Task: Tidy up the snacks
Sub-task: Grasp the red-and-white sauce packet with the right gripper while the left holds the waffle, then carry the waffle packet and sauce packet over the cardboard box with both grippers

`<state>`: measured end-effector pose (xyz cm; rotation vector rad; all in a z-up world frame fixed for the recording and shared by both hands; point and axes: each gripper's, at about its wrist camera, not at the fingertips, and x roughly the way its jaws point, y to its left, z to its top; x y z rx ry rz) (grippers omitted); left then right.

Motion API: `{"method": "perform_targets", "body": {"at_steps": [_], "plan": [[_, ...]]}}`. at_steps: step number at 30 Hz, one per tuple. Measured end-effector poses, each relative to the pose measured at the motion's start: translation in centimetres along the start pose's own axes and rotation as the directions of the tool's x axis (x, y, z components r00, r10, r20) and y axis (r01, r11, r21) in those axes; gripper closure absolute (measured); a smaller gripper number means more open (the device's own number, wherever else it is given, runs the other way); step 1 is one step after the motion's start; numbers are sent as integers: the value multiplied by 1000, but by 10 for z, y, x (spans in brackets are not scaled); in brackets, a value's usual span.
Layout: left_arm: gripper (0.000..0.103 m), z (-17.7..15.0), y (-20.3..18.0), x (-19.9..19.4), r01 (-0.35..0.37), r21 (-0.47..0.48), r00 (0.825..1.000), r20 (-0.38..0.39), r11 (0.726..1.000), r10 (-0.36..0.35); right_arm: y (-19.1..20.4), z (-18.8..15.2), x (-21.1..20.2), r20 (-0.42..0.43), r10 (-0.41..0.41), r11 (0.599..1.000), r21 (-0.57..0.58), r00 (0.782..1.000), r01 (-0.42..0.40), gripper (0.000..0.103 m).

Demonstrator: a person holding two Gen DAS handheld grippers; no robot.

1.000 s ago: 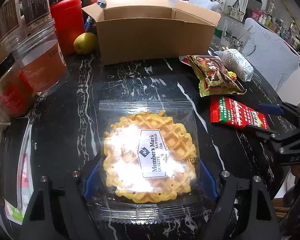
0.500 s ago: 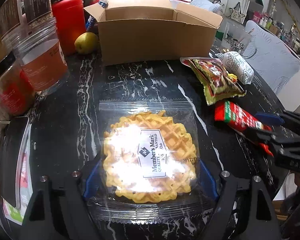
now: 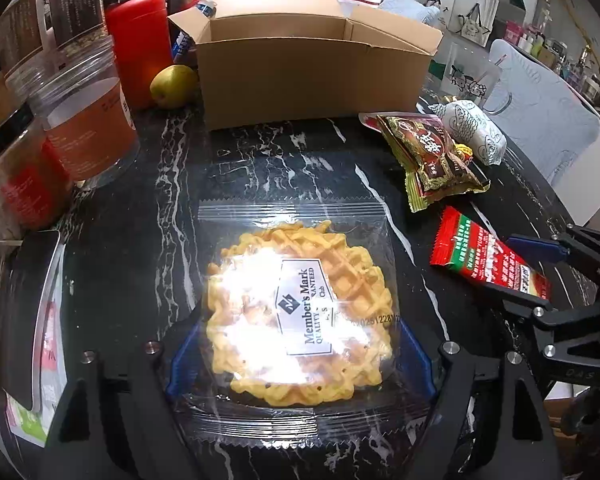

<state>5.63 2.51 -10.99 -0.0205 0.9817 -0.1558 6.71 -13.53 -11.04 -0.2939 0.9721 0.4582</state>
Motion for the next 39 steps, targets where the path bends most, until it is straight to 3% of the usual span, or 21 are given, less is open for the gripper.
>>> {"method": "perform_targets", "body": {"at_steps": [2, 8, 15, 26, 39], "plan": [[20, -1, 0, -1, 15, -6, 1000, 0, 1000, -15, 2, -1, -1, 10, 0, 1000, -3, 1000, 0, 51], [20, -6, -4, -7, 39, -11, 999, -2, 999, -39, 2, -5, -8, 43, -11, 999, 36, 999, 9, 54], [20, -10, -7, -24, 48, -21, 998, 30, 999, -47, 5, -11, -19, 85, 53, 994, 87, 995, -60, 55], [20, -19, -14, -53, 70, -30, 995, 80, 997, -68, 10, -16, -58, 185, 62, 991, 109, 981, -83, 55], [20, 31, -27, -92, 73, 46, 968, 236, 996, -82, 0, 16, -102, 323, 43, 988, 130, 945, -89, 55]]}}
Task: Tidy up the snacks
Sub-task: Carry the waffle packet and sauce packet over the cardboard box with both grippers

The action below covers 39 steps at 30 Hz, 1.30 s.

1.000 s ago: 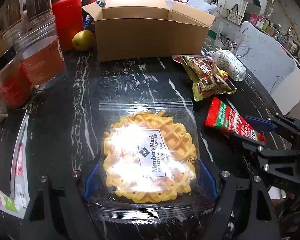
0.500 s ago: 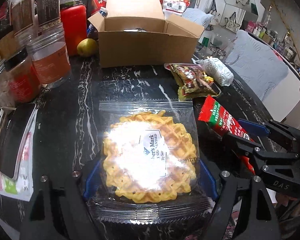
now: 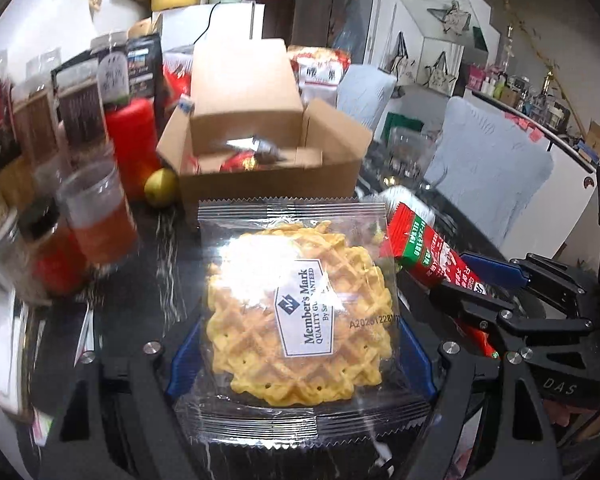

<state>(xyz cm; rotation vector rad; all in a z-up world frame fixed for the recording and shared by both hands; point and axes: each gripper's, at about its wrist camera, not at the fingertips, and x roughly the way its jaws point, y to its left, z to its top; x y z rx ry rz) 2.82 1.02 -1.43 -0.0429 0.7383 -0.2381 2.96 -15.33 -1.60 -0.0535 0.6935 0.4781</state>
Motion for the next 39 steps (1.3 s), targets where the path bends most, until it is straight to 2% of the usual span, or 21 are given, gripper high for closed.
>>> {"method": "perform_targets", "body": {"at_steps": [6, 12, 17, 22, 39], "plan": [[20, 32, 5, 3, 13, 6, 999, 49, 1000, -13, -12, 29, 1, 38, 1, 1000, 3, 999, -1, 55], [20, 66, 10, 10, 38, 7, 995, 91, 999, -39, -21, 64, 12, 86, -26, 999, -42, 996, 30, 55], [20, 93, 20, 20, 28, -3, 992, 127, 1000, -27, -32, 96, 22, 122, -27, 998, -57, 992, 35, 55], [20, 119, 35, 37, 25, -37, 991, 130, 999, -20, -35, 123, 33, 160, -20, 995, -91, 987, 35, 55], [20, 190, 65, 83, -91, -54, 976, 194, 994, 100, -52, 198, 97, 165, 20, 998, -59, 986, -10, 55]]}}
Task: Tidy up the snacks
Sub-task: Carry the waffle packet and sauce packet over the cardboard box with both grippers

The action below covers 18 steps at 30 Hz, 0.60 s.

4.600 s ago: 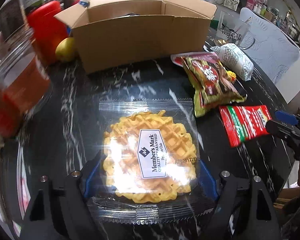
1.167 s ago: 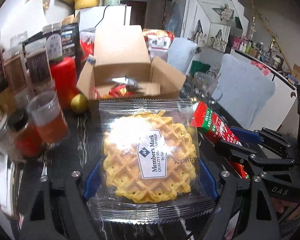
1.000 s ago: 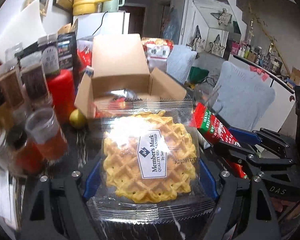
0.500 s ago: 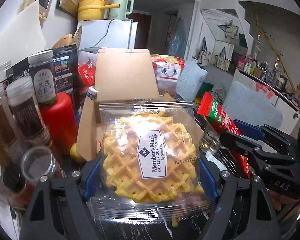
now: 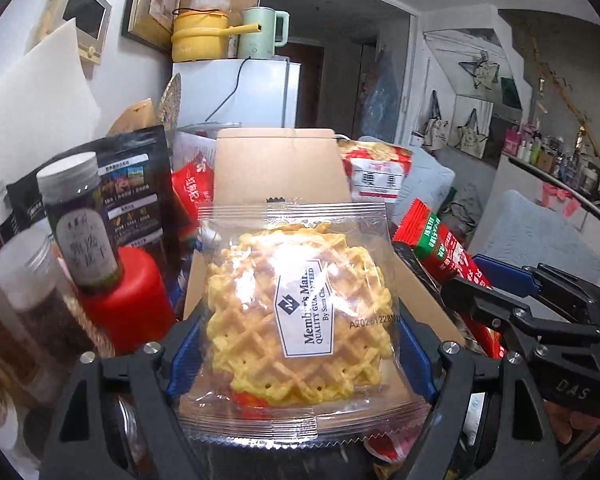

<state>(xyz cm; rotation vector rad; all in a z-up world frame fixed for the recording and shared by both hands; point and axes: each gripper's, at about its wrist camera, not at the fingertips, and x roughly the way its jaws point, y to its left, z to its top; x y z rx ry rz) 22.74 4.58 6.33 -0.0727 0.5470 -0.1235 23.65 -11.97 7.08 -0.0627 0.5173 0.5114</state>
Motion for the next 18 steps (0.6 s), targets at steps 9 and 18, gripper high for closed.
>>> {"method": "perform_targets", "body": {"at_steps": [9, 18], "plan": [[20, 10, 11, 34, -48, -3, 999, 4, 999, 48, -11, 10, 43, -42, 29, 997, 78, 999, -26, 55], [20, 1, 16, 78, -107, 42, 992, -62, 993, 109, -29, 5, 80, -102, 9, 993, 114, 995, 3, 55]]}}
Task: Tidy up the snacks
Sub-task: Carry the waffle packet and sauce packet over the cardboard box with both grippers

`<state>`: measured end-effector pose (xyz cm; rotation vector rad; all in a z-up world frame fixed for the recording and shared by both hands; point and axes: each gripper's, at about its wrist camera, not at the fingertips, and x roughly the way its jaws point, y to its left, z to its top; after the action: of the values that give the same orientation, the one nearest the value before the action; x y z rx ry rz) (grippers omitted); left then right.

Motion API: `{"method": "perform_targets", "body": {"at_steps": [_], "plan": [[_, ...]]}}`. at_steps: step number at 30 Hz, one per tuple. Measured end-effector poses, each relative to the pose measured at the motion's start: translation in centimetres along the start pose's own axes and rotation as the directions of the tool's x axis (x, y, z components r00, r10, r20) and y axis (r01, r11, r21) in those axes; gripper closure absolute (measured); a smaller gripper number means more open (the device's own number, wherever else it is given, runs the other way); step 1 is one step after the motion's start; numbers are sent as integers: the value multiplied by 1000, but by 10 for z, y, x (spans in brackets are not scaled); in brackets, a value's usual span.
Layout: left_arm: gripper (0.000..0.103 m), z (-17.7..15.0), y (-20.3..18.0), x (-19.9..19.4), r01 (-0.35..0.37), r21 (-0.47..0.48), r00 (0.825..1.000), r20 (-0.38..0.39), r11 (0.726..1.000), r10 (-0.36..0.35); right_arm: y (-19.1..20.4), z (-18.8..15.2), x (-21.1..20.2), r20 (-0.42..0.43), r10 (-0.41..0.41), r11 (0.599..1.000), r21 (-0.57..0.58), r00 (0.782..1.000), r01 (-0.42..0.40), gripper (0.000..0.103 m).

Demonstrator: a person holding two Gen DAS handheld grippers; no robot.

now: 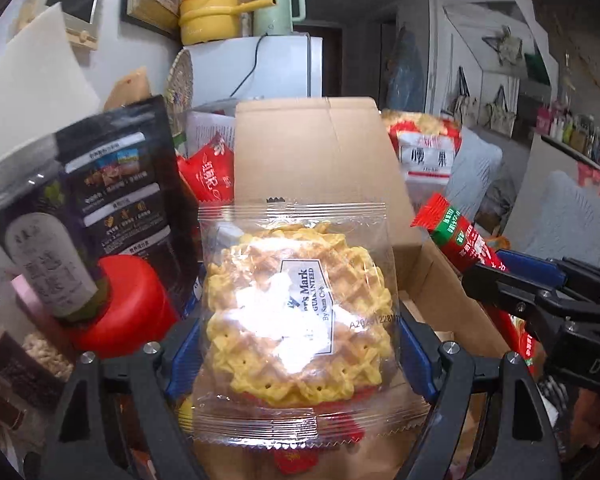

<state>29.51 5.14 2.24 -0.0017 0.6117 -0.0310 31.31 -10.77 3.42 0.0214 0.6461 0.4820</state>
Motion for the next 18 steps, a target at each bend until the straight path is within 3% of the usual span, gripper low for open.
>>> {"method": "perform_targets", "body": {"at_steps": [18], "plan": [[20, -18, -3, 48, -48, 3, 988, -150, 999, 48, -12, -18, 50, -126, -86, 996, 1, 988, 87, 54]]}}
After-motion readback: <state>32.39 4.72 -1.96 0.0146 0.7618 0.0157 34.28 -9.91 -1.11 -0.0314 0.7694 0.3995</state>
